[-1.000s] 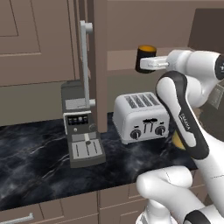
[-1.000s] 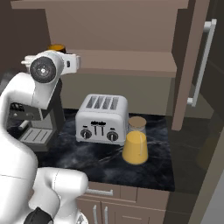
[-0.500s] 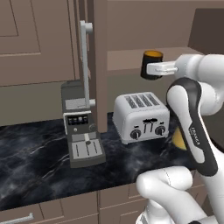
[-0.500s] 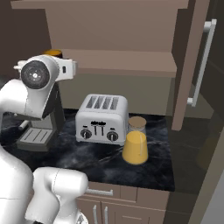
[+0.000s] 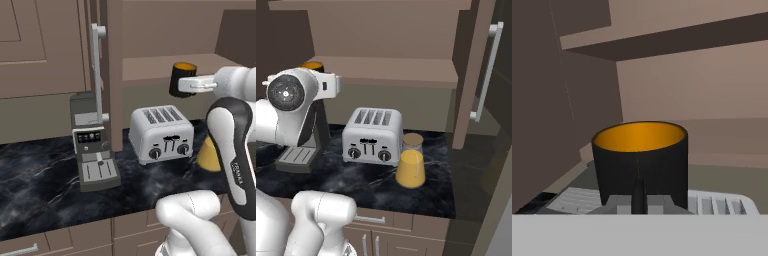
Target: There is a tray on the dining counter. Grab the cup, mug, and pitcher and place them on the tray. The pitcher may be placed next to the tray if it cannot fit the tray.
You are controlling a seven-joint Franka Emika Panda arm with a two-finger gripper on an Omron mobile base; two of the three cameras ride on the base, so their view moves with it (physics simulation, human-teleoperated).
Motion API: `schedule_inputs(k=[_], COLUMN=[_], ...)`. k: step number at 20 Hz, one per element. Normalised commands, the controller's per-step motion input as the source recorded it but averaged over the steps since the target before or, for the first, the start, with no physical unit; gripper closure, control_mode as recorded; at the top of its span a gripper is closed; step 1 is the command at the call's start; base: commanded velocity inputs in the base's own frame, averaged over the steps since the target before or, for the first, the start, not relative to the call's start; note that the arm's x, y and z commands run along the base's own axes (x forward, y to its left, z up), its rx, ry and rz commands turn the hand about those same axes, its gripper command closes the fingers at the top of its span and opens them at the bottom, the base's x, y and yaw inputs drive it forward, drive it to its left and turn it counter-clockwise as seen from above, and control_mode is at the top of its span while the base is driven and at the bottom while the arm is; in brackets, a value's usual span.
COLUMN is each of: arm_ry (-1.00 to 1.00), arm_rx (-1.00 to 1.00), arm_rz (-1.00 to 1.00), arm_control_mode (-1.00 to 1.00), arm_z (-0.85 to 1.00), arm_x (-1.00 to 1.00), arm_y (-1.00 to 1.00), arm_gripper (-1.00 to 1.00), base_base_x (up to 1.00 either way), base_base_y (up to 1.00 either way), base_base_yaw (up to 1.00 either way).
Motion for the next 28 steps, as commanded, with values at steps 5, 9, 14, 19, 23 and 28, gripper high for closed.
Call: schedule_inputs(k=[5, 9, 14, 19, 23, 28], arm_ry=[0.00, 0.00, 0.00, 0.00, 0.00, 0.00], arm_rx=[0.00, 0.00, 0.00, 0.00, -0.03, -0.05], arm_rz=[0.00, 0.00, -0.04, -0.10, -0.14, -0.14], arm_control_mode=[-1.00, -1.00, -1.00, -1.00, -1.00, -1.00], arm_z=[0.00, 0.00, 0.00, 0.00, 0.00, 0.00], arm_x=[-0.26, -0.23, -0.20, -0.14, -0.08, -0.01], arm_y=[-0.22, -0.26, -0.25, -0.17, -0.06, 0.00], arm_gripper=[1.00, 1.00, 1.00, 1.00, 1.00, 1.00], base_base_x=[0.00, 0.00, 0.00, 0.00, 0.00, 0.00], base_base_y=[0.00, 0.00, 0.00, 0.00, 0.00, 0.00], base_base_yaw=[0.00, 0.00, 0.00, 0.00, 0.00, 0.00])
